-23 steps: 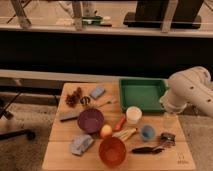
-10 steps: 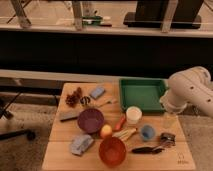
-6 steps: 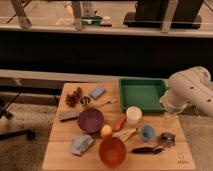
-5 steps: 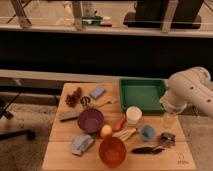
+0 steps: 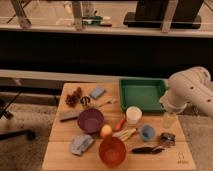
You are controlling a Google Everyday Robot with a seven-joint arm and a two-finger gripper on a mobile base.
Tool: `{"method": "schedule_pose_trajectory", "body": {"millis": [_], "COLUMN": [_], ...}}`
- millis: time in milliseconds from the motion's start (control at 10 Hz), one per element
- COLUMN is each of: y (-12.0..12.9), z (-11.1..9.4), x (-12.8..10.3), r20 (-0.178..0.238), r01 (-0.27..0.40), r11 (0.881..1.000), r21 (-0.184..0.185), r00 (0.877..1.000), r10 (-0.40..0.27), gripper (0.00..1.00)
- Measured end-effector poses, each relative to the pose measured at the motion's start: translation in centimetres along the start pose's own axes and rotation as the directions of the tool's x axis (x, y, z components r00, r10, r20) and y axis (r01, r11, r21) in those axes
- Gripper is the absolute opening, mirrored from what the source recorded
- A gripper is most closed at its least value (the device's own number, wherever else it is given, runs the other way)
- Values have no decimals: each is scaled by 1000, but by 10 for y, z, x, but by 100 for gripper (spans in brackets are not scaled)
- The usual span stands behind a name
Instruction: Wipe red bowl with brush
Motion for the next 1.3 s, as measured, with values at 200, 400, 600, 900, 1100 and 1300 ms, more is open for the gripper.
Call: {"method": "schedule_pose_trajectory", "body": {"millis": [200,400,600,900,1100,1300], "y": [0,0,0,0,1,2], "z": [0,0,0,0,0,1], "x": [0,0,0,0,1,8], "r20": [0,0,0,0,-2,5], "r01": [0,0,0,0,-3,-17], "r11": [1000,1000,1000,1000,1000,1000], "r21": [0,0,0,0,0,8], "r00": [1000,1000,1000,1000,1000,1000], "r10": [0,0,0,0,3,17], "gripper": [80,80,80,80,80,80]}}
